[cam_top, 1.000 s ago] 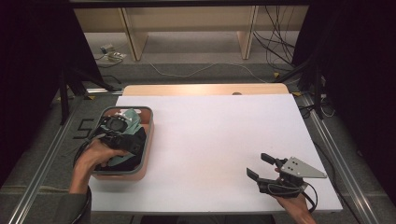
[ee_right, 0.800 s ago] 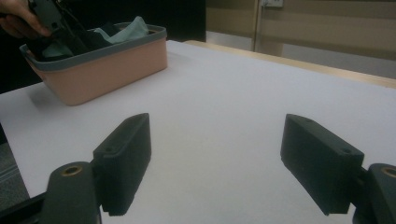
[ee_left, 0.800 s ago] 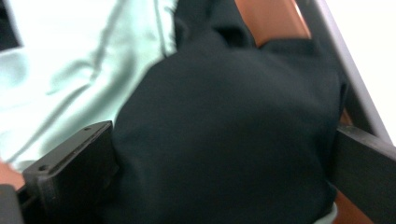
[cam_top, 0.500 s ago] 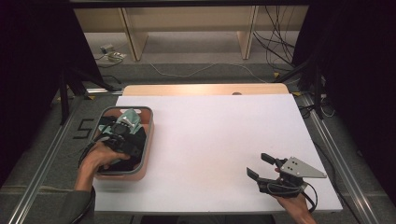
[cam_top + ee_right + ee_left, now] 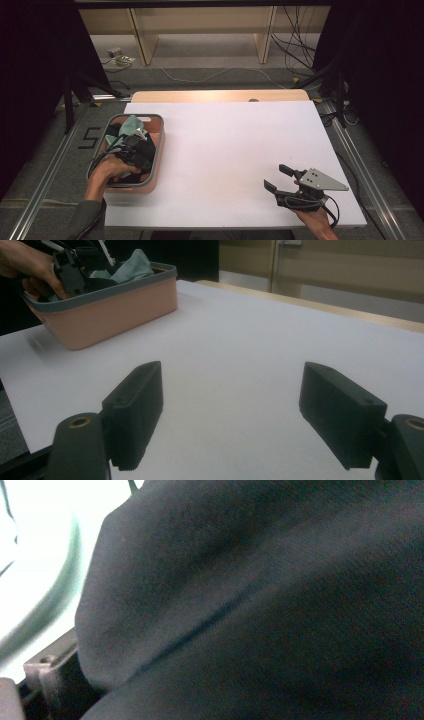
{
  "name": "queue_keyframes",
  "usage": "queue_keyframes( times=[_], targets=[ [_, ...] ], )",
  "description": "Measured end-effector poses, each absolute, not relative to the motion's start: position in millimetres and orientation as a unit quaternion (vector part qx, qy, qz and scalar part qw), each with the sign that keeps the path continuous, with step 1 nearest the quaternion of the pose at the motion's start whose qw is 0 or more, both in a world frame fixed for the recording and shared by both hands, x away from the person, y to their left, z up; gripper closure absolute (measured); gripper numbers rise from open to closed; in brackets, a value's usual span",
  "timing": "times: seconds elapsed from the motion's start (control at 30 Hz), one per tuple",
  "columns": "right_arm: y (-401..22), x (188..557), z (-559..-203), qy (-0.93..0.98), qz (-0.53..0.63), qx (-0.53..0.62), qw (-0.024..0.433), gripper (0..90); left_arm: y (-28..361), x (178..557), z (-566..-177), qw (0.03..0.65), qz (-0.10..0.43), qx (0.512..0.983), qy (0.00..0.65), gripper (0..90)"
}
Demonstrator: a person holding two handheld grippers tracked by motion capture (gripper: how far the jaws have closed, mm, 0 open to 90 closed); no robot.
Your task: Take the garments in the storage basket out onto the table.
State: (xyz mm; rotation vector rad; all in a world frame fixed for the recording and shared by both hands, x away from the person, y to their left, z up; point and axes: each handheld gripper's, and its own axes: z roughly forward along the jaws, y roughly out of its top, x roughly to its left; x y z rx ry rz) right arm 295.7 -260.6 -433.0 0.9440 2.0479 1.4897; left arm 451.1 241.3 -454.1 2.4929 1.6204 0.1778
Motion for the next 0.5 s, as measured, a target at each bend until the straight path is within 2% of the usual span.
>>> queue_keyframes(
  times=[0.07, 0.13, 0.33, 0.4, 0.5],
  targets=[
    [-260.6, 296.0, -433.2, 0.738, 0.54, 0.342, 0.216, 26.4, 243.6, 452.6, -453.3, 0.088, 0.057, 0.829, 0.549, 0.0],
    [-260.7, 296.0, -433.2, 0.738, 0.54, 0.342, 0.217, 26.6, 247.0, 454.7, -451.7, 0.101, 0.052, 0.825, 0.554, 5.1],
    [-260.5, 296.6, -433.6, 0.737, 0.539, 0.346, 0.215, 27.4, 250.7, 456.6, -446.3, 0.151, 0.057, 0.821, 0.548, 34.7],
    [-262.4, 297.6, -433.7, 0.731, 0.55, 0.354, 0.197, 28.0, 254.4, 456.2, -440.8, 0.199, 0.077, 0.808, 0.549, 50.4],
    [-268.0, 300.4, -434.3, 0.718, 0.56, 0.37, 0.185, 28.6, 265.4, 455.3, -441.1, 0.236, 0.054, 0.799, 0.55, 55.7]
  ],
)
